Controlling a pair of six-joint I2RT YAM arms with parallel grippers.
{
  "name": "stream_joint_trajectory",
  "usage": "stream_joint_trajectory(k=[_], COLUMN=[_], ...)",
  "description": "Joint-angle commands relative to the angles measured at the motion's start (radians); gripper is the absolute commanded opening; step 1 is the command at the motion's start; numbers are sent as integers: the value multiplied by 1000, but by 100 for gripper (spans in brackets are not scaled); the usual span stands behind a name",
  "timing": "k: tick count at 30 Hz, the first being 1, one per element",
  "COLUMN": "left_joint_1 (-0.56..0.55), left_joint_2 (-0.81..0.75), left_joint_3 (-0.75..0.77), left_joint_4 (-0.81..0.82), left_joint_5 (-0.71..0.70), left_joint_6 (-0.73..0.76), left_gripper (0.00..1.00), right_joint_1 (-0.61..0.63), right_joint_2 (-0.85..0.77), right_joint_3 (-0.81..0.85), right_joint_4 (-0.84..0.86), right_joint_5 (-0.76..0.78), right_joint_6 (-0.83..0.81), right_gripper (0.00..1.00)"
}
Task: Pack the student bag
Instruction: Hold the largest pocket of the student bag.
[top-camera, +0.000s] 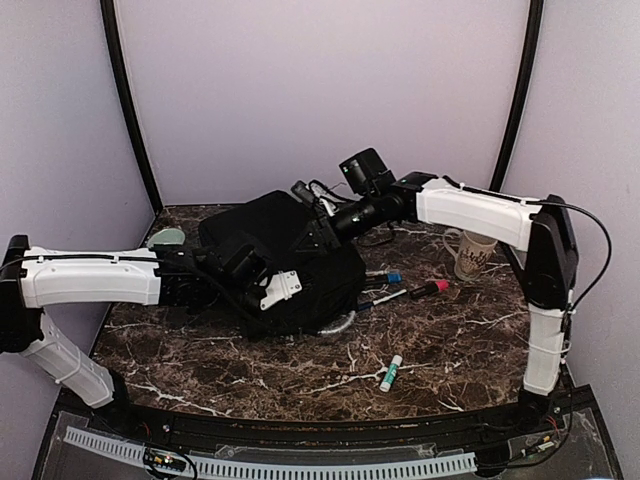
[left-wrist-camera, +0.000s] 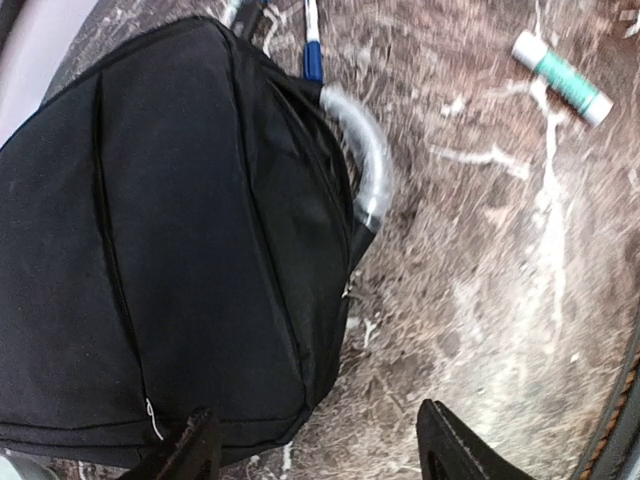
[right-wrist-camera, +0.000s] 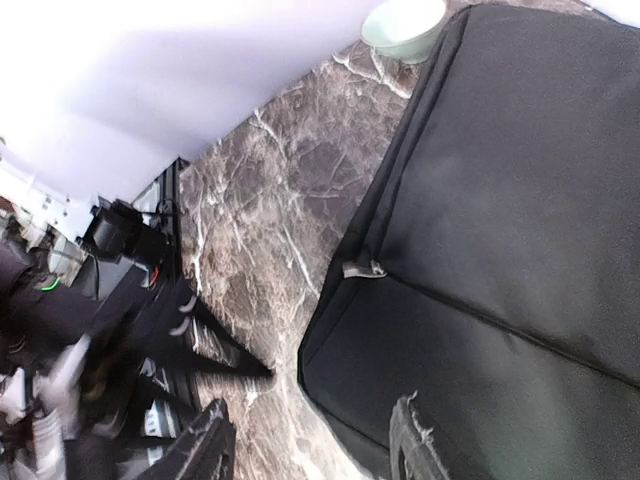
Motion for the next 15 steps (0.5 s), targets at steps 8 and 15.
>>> stream_joint_trajectory(k=[8, 15], left_joint_1=[69, 122], left_joint_2=[185, 253], left_joint_3=[10, 39], left_joint_4=[88, 134], left_joint_5=[-174, -62], left_joint_6=[174, 200], left_gripper=[76, 59], right_joint_1=[-48, -48], right_joint_2=[-431, -577], right_joint_3=[-545, -748], right_joint_4=[-40, -60], right_joint_5=[106, 116], right_joint_6=[-260, -347], right_gripper=[57, 56])
